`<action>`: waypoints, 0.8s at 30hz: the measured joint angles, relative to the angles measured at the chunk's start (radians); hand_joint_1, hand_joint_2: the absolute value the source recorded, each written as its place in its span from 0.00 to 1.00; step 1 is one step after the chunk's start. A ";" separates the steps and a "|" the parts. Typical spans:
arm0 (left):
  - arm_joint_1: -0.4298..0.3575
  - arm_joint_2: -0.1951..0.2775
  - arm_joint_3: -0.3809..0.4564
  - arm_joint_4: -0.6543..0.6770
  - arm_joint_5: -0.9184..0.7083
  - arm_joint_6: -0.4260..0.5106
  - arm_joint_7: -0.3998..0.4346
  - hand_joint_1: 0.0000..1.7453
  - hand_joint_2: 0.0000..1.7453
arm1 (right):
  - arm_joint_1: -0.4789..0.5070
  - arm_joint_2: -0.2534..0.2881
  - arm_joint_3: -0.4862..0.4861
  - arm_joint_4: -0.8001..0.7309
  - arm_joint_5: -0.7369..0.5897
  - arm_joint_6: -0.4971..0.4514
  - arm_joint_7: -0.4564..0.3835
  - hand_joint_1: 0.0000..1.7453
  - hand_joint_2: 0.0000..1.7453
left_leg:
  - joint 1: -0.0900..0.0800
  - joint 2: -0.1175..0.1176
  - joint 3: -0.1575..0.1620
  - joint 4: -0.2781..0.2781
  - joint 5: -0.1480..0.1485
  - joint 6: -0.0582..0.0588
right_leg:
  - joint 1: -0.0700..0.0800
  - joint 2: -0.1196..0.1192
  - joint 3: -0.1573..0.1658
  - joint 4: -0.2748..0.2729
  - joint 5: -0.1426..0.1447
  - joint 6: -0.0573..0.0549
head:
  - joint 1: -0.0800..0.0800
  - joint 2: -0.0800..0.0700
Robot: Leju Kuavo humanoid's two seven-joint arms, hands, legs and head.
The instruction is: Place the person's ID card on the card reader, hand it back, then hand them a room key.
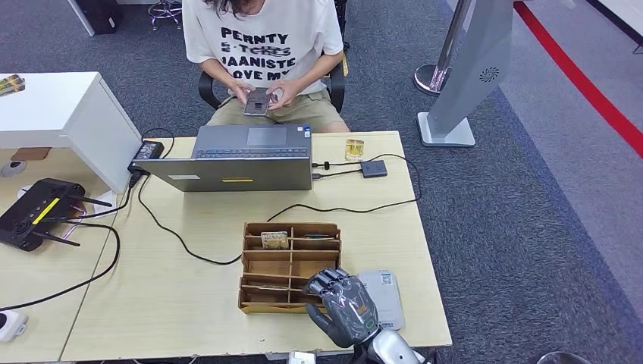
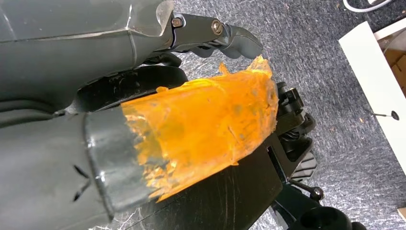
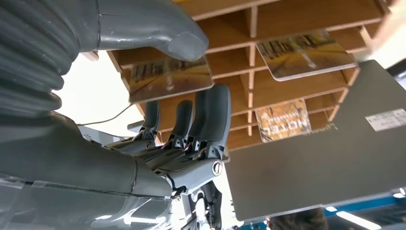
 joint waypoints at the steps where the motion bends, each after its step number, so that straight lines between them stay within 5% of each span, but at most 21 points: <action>1: 0.000 0.000 0.000 0.000 -0.001 -0.001 0.000 0.00 0.00 | 0.000 0.000 0.000 0.006 0.003 -0.002 0.002 0.56 1.00 | 0.000 0.000 0.000 0.000 0.000 0.000 | 0.000 0.000 0.000 0.000 0.000 0.000 | 0.000 0.000; 6: 0.000 0.001 0.000 0.000 -0.004 -0.004 0.002 0.00 0.00 | 0.000 0.000 -0.002 0.031 0.020 -0.006 0.015 0.55 1.00 | 0.000 0.000 0.000 0.000 0.000 0.000 | 0.000 0.000 0.000 0.000 0.000 0.000 | 0.000 0.000; 10: 0.000 0.001 0.000 0.000 -0.007 -0.005 0.003 0.00 0.00 | 0.000 0.001 -0.010 0.045 0.033 -0.007 0.024 0.83 1.00 | 0.000 0.000 0.000 0.000 0.000 0.000 | 0.000 0.000 0.000 0.000 0.000 0.000 | 0.000 0.000; 12: 0.000 0.001 0.000 0.000 -0.008 -0.005 0.003 0.00 0.00 | -0.001 0.003 -0.013 0.049 0.036 -0.007 0.027 0.89 1.00 | 0.000 0.000 0.000 0.000 0.000 0.000 | 0.000 0.000 0.000 0.000 0.000 0.000 | 0.000 0.000; 24: -0.001 0.001 0.000 0.000 -0.008 -0.006 0.005 0.00 0.00 | -0.005 0.008 -0.018 0.063 0.039 -0.008 0.028 0.99 1.00 | 0.000 0.000 0.000 0.000 0.000 0.000 | 0.000 0.000 0.000 0.000 0.000 0.000 | 0.000 0.000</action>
